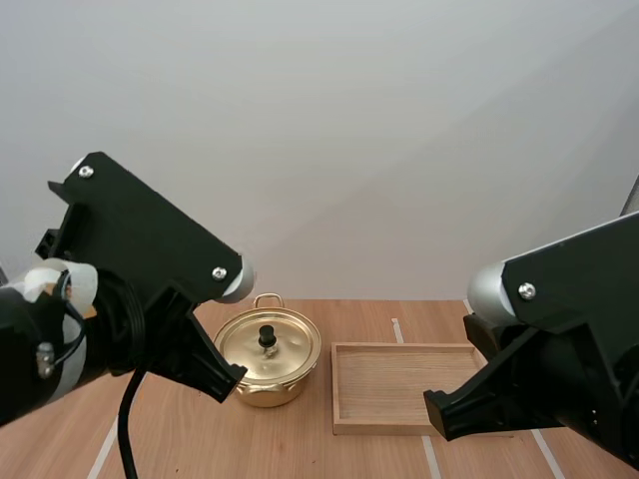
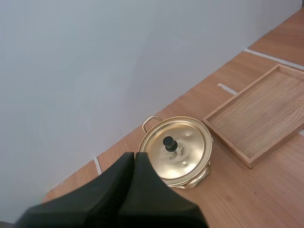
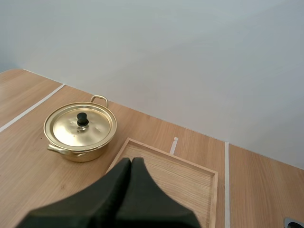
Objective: Open the lid, put the grape in the pot, and close it
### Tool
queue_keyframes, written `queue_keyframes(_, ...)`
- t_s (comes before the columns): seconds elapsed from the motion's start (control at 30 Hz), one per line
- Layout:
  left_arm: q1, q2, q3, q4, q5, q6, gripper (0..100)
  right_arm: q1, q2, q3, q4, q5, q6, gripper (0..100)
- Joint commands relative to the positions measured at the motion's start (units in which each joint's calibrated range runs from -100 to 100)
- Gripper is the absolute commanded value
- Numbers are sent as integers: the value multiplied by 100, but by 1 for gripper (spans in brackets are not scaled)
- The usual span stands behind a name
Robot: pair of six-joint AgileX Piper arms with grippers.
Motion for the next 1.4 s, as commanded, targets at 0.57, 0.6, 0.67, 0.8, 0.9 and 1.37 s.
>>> queue_keyframes(0.57,-7,-2684,1808,352,-3177,-2731,0,-22,-1069,1293,-27,-1667,789,0)
queue_keyframes(0.6,-1,-2782,1840,391,-3265,-2775,0,-37,-1197,1451,-27,-1913,789,0)
queue_keyframes(0.67,47,-2850,1869,495,-3328,-2834,0,-114,-1356,1713,-27,-2528,789,0)
queue_keyframes(0.8,186,-2850,1977,505,-3455,-2853,0,-257,-1356,1967,30,-3652,855,0)
queue_keyframes(0.9,271,-2850,2118,495,-3690,-2958,0,-334,-1356,2200,30,-4512,855,0)
queue_keyframes(1.37,295,-2850,3058,505,-5218,-2192,0,-341,-1356,4368,-442,-7602,855,0)
